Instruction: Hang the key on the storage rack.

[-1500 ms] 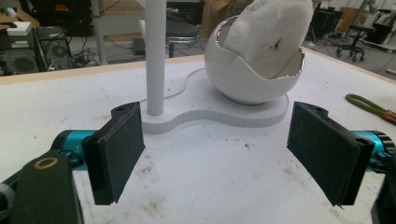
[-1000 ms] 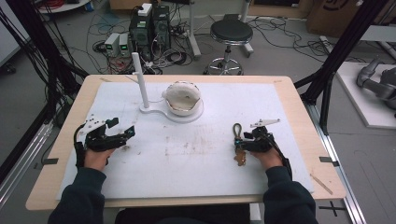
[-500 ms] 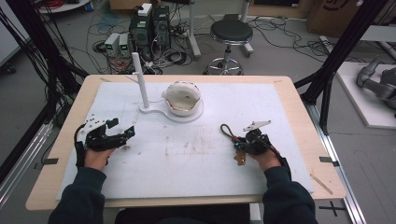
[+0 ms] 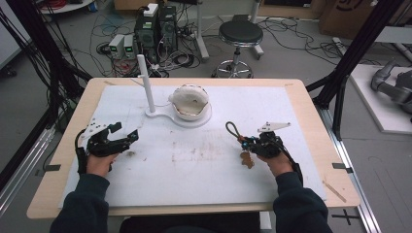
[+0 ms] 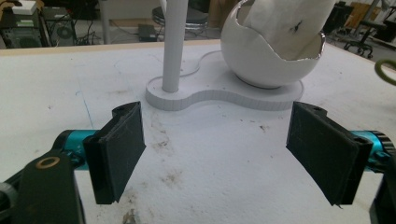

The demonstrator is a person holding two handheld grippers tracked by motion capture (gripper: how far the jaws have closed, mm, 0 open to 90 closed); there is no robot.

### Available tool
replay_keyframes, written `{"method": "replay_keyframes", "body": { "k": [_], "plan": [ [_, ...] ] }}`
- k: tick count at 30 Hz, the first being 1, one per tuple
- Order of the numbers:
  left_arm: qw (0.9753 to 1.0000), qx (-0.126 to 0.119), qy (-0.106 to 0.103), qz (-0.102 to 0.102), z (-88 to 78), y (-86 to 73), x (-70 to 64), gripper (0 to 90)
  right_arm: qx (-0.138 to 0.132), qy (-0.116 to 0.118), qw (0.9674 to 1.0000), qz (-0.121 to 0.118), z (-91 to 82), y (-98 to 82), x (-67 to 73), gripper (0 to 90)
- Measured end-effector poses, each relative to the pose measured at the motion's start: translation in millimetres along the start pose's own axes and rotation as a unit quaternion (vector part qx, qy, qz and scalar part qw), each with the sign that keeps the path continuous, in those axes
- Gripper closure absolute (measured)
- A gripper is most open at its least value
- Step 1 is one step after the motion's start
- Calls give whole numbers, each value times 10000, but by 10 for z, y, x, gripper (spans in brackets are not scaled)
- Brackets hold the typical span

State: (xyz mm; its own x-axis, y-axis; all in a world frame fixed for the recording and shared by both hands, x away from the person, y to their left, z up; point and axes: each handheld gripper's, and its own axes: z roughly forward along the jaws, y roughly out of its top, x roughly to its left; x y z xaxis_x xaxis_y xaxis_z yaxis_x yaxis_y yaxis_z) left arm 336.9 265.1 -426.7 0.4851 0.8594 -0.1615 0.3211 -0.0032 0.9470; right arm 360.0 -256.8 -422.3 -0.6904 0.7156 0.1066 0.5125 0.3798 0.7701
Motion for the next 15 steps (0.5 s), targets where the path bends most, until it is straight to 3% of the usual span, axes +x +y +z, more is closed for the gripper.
{"method": "replay_keyframes", "body": {
  "k": [7,15],
  "plan": [
    [9998,-130,105,-81,-45,5,70,190,-623,243,9975,-250,46,272,186,794],
    [9998,-124,156,-91,-48,1,93,190,-896,619,9926,-539,337,777,461,794]
  ]
}}
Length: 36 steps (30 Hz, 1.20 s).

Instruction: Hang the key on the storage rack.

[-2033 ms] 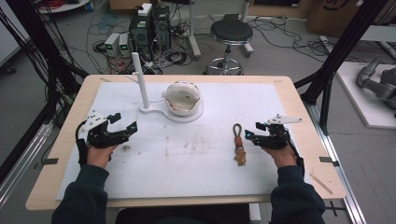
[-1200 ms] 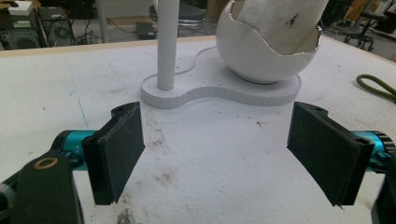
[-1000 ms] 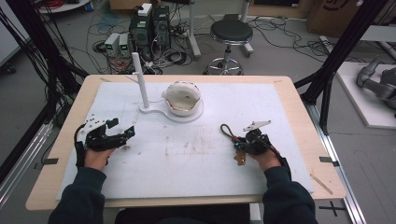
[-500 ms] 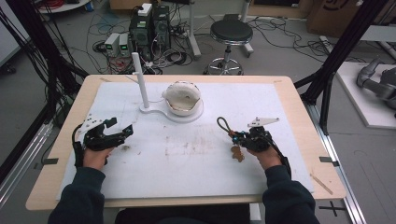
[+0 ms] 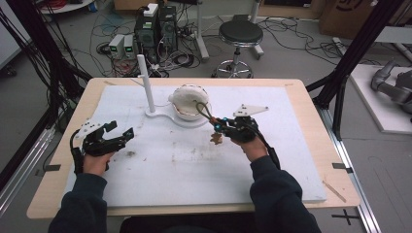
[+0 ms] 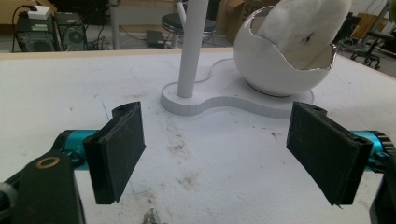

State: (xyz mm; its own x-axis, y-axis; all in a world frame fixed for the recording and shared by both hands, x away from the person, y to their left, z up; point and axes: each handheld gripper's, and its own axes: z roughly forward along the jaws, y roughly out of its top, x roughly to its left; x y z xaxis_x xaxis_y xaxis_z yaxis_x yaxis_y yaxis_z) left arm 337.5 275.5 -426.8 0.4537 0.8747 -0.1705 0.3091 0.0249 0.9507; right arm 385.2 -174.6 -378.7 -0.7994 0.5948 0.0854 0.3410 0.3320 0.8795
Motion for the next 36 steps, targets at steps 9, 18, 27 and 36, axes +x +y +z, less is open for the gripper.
{"method": "replay_keyframes", "body": {
  "k": [9,18,27,36],
  "plan": [
    [10000,-24,7,-35,-5,-2,18,191,-209,286,9987,-373,437,549,251,794],
    [10000,-58,-12,-59,-10,-3,39,194,-358,471,9966,-572,798,1004,433,794],
    [10000,-64,-31,-63,-13,-3,41,195,-334,489,9965,-588,1072,1269,522,794],
    [10000,-54,-38,-68,-13,-4,40,194,130,54,9983,-564,1387,1347,528,794]
  ]
}}
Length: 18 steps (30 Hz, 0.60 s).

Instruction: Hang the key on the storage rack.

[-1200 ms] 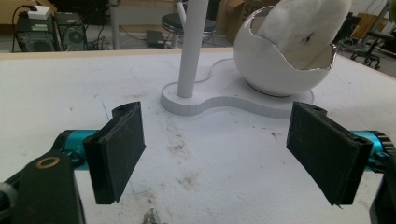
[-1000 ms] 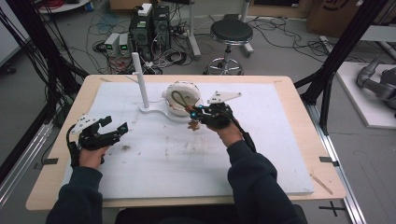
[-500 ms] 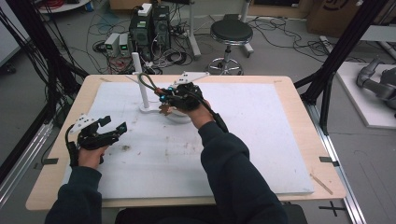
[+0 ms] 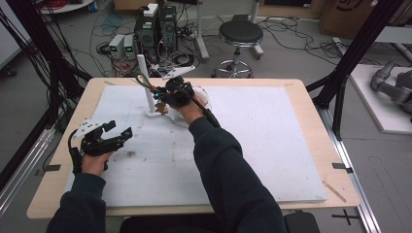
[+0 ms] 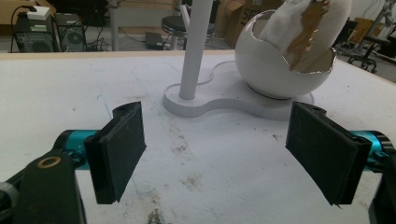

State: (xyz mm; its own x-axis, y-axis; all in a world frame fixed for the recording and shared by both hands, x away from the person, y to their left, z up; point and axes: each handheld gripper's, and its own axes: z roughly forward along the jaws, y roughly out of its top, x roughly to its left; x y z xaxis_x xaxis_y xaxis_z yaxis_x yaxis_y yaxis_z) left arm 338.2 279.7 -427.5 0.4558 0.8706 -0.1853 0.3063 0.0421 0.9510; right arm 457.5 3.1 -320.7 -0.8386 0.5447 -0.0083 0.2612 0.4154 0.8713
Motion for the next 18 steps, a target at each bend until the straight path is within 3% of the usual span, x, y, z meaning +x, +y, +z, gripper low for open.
{"method": "replay_keyframes", "body": {
  "k": [4,9,10,13,18],
  "plan": [
    [10000,14,-9,-1,3,-1,-1,194,129,-201,9997,30,101,-33,-37,793],
    [10000,33,-35,16,4,-2,-7,194,159,-195,9994,232,119,-68,-101,745],
    [10000,45,-34,17,2,-2,-4,194,139,-214,9993,255,98,-67,-108,687],
    [10000,45,-44,19,6,-3,-11,194,13,-267,9992,280,-12,-74,-155,639],
    [10000,40,-54,20,6,-9,-26,194,73,-298,9989,361,-277,-119,-359,492]
  ]
}}
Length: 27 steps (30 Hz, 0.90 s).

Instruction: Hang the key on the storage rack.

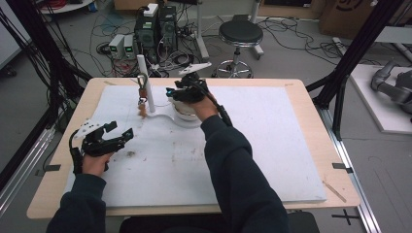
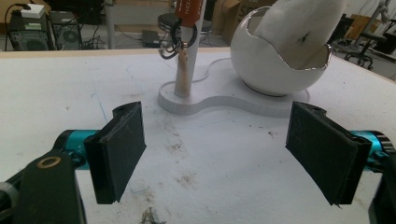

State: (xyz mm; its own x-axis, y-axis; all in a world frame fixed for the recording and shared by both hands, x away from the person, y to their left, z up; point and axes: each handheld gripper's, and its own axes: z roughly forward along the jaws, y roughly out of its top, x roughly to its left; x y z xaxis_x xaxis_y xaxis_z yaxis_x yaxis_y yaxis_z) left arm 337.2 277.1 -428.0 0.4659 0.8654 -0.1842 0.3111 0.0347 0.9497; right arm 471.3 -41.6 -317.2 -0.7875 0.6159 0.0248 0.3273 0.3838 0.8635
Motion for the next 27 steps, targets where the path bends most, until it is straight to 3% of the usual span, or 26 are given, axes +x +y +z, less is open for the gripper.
{"method": "replay_keyframes", "body": {
  "k": [5,10,12,20,24,27],
  "plan": [
    [10000,47,-73,9,15,-8,-16,194,-253,-252,9993,-112,-365,-149,-226,367],
    [9998,122,-154,62,49,-22,-55,194,-194,-527,9984,-41,-760,-500,-460,267],
    [9997,133,-175,55,66,-26,-73,194,79,-641,9979,50,-887,-642,-531,212],
    [9994,98,-318,-18,109,-22,-134,192,164,-912,9956,110,-1357,-1237,-636,207],
    [9994,119,-340,-8,130,-22,-155,192,106,-928,9951,310,-1565,-1500,-676,207],
    [9994,94,-345,-28,142,-11,-165,192,127,-805,9954,507,-1690,-1675,-699,206]
  ]
}}
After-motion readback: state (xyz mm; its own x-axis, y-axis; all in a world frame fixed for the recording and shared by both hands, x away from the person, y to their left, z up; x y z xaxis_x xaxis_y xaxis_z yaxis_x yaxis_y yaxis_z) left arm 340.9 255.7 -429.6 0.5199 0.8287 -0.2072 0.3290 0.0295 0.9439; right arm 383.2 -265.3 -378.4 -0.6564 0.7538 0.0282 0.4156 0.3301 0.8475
